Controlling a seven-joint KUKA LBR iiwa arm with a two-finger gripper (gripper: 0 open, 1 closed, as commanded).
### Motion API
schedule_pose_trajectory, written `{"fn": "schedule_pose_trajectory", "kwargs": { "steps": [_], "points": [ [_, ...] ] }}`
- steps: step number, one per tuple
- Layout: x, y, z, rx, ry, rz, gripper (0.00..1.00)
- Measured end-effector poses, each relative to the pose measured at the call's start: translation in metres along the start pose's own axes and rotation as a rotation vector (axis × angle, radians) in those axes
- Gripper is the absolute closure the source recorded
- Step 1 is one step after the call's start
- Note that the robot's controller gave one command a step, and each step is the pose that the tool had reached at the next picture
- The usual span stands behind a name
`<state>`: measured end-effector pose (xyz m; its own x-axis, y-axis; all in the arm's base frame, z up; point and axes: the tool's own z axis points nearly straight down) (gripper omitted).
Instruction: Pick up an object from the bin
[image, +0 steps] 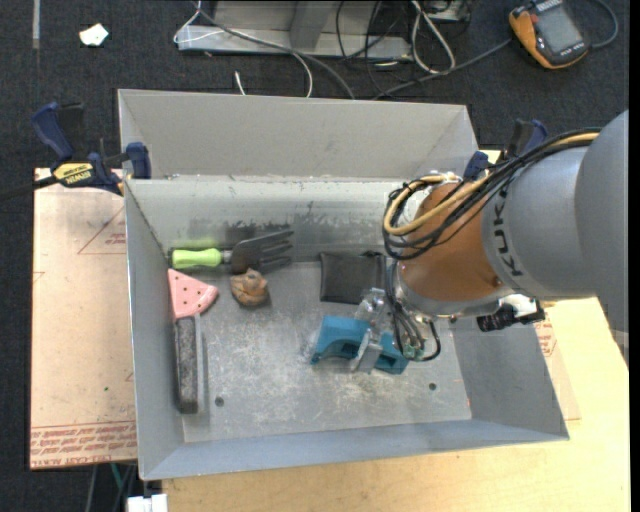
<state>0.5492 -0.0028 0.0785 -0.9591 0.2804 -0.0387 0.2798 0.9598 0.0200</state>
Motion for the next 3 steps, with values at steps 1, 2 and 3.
{"fn": "schedule_pose_trajectory", "kwargs": {
  "steps": [1, 2, 3],
  "points": [
    [0.0, 0.0, 0.0, 0.0, 0.0, 0.0, 1.0],
    [0.002, -0.001, -0.013, 0.003, 0.01, 0.0, 1.0],
    [0.0, 0.0, -0.045, 0.002, 0.006, -0.001, 1.0]
  ]
}}
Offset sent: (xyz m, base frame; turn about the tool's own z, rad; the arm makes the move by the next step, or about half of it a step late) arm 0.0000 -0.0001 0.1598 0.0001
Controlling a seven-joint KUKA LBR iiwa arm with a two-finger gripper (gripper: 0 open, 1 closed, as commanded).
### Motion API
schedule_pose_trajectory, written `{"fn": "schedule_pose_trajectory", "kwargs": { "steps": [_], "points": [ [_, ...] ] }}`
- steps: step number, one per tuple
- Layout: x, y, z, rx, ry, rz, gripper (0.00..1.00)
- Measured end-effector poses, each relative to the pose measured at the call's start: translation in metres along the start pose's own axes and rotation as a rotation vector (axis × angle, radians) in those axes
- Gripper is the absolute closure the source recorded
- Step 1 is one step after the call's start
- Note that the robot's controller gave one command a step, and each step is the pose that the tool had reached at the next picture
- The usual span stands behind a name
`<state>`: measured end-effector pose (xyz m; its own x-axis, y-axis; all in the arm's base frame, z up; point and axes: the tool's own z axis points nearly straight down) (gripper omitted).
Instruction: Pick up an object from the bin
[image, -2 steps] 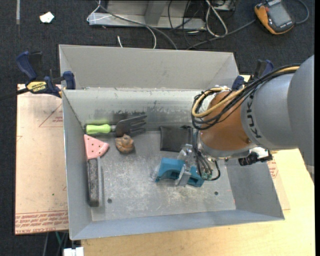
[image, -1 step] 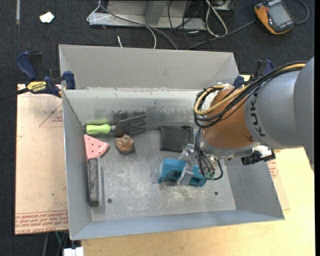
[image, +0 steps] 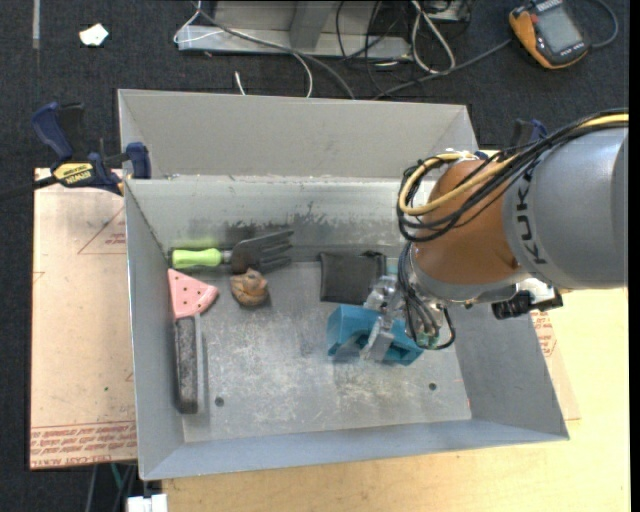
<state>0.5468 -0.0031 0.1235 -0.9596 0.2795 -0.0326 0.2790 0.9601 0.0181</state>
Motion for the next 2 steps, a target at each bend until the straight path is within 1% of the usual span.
{"fn": "schedule_pose_trajectory", "kwargs": {
  "steps": [1, 2],
  "points": [
    [0.0, 0.0, -0.008, 0.0, 0.002, 0.0, 1.0],
    [0.001, 0.0, -0.051, 0.003, 0.012, -0.001, 1.0]
  ]
}}
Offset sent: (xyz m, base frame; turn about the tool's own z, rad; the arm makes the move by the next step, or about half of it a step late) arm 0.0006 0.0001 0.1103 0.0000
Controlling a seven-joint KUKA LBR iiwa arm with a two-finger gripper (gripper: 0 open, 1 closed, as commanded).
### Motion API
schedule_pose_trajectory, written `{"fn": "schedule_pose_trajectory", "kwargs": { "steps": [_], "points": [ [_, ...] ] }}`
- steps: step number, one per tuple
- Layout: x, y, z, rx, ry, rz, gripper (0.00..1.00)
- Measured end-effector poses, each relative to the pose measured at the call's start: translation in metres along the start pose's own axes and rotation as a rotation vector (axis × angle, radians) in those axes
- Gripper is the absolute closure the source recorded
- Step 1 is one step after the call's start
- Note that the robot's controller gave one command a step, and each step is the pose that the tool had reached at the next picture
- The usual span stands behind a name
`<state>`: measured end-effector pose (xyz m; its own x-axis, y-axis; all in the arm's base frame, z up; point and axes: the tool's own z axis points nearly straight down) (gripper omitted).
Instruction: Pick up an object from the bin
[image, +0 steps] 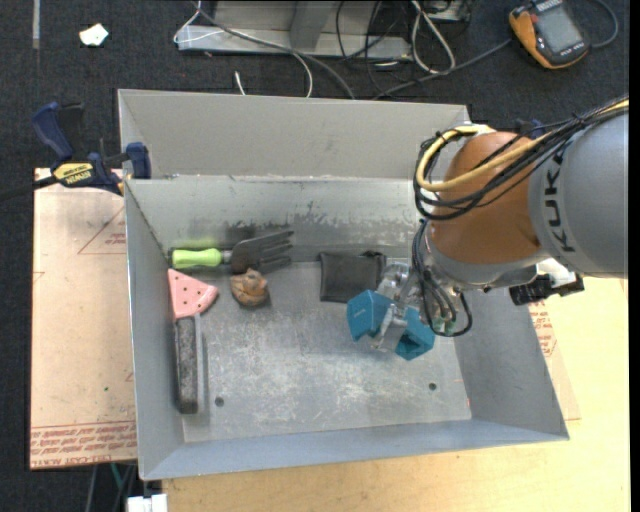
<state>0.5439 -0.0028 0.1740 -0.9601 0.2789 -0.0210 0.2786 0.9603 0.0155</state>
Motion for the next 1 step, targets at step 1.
{"fn": "schedule_pose_trajectory", "kwargs": {
  "steps": [1],
  "points": [
    [-0.0007, 0.0007, -0.0242, -0.001, 0.0, -0.001, 1.0]
  ]
}}
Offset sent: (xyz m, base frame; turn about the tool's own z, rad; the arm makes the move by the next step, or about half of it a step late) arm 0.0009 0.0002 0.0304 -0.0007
